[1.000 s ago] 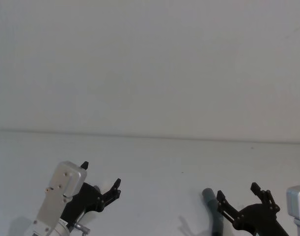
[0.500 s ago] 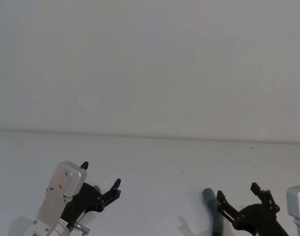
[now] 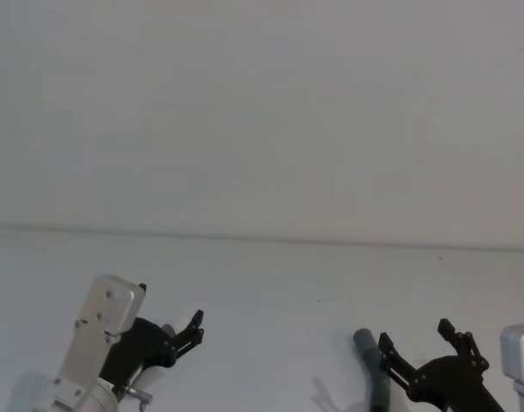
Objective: Use both hands to pick up one end of the pipe from the table, align the ends, and insert them.
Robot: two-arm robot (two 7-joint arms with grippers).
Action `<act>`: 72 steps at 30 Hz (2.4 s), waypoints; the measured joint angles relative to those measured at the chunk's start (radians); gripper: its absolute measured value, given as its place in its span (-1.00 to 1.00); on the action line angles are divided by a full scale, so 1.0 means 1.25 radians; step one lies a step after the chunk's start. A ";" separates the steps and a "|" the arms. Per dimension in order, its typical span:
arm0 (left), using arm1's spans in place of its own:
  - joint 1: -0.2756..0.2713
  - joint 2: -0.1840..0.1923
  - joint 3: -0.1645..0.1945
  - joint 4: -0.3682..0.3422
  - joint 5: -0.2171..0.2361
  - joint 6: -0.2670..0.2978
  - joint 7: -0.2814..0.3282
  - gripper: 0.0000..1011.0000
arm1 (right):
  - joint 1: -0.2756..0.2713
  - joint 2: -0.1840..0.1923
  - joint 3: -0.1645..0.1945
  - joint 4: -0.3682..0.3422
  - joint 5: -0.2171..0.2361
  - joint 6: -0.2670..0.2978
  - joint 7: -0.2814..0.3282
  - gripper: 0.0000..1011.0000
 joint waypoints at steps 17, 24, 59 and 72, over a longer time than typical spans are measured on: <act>-0.017 0.011 -0.050 -0.034 -0.066 0.208 -0.008 0.98 | 0.000 0.000 0.000 0.000 0.000 0.000 0.000 0.98; -0.060 0.045 -0.040 -0.023 -0.075 0.277 -0.071 0.98 | 0.000 0.000 0.000 0.000 0.000 0.000 0.000 0.99; -0.179 0.069 -0.010 0.104 -0.087 0.405 -0.229 0.98 | 0.000 0.000 0.000 0.000 0.000 0.000 0.000 0.99; -0.205 0.061 0.002 0.155 -0.077 0.405 -0.261 0.98 | 0.000 0.000 0.000 0.000 0.000 0.000 0.000 0.99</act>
